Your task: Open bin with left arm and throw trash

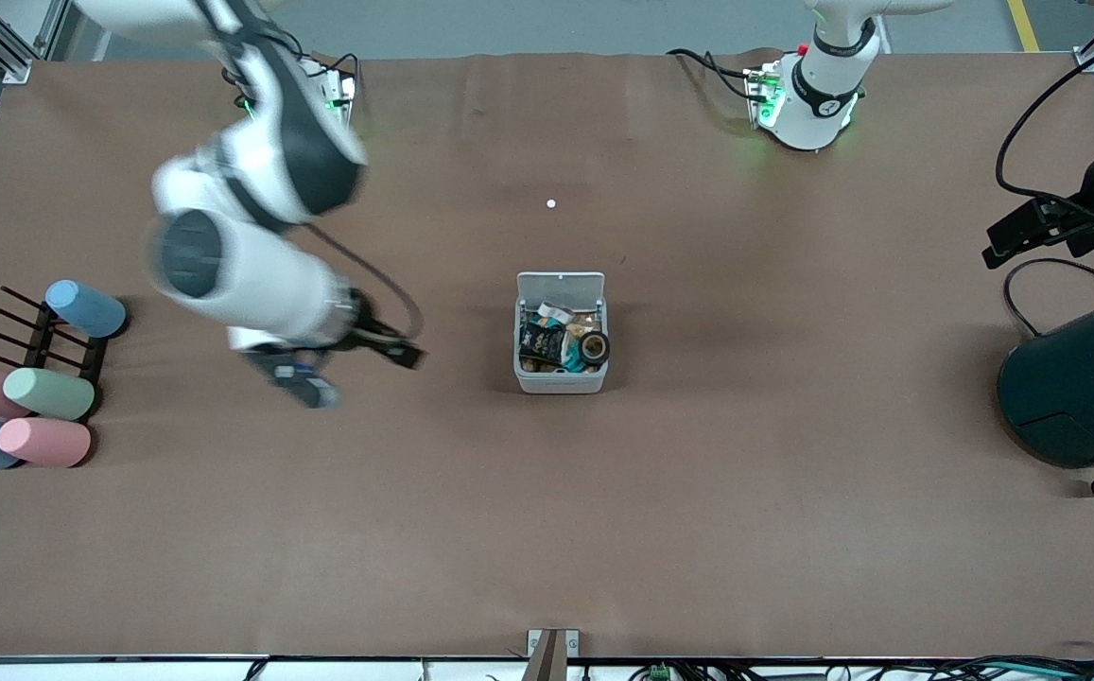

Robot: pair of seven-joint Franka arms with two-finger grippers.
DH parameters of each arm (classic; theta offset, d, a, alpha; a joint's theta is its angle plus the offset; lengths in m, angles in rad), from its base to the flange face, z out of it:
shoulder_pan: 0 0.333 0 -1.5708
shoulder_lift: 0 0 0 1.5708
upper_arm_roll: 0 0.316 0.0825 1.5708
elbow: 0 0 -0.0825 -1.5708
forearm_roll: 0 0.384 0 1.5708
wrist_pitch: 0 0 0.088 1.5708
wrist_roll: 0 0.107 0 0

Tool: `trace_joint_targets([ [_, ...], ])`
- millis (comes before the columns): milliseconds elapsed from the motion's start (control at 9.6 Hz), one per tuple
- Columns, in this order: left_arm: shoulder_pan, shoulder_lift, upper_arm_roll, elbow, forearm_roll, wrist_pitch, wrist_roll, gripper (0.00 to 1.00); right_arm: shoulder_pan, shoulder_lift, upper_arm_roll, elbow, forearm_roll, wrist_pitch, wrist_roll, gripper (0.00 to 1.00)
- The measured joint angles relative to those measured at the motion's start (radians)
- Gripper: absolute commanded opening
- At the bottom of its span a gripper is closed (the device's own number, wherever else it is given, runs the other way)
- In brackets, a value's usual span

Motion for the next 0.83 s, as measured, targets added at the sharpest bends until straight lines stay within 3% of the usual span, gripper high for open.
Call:
trace_joint_targets([
  [312, 0.001, 0.001, 0.0, 0.001, 0.0, -0.001, 0.0, 1.0, -0.206, -0.124, 0.0, 0.001, -0.047, -0.199, -0.306, 0.99],
  [521, 0.001, 0.001, 0.001, 0.001, 0.0, -0.002, 0.0, 1.0, -0.27, -0.19, 0.001, 0.0, -0.121, -0.309, -0.511, 0.99],
  [833, 0.002, 0.002, 0.001, 0.002, 0.0, -0.003, 0.0, 1.0, -0.354, -0.304, 0.002, -0.003, -0.139, -0.425, -0.764, 0.99],
])
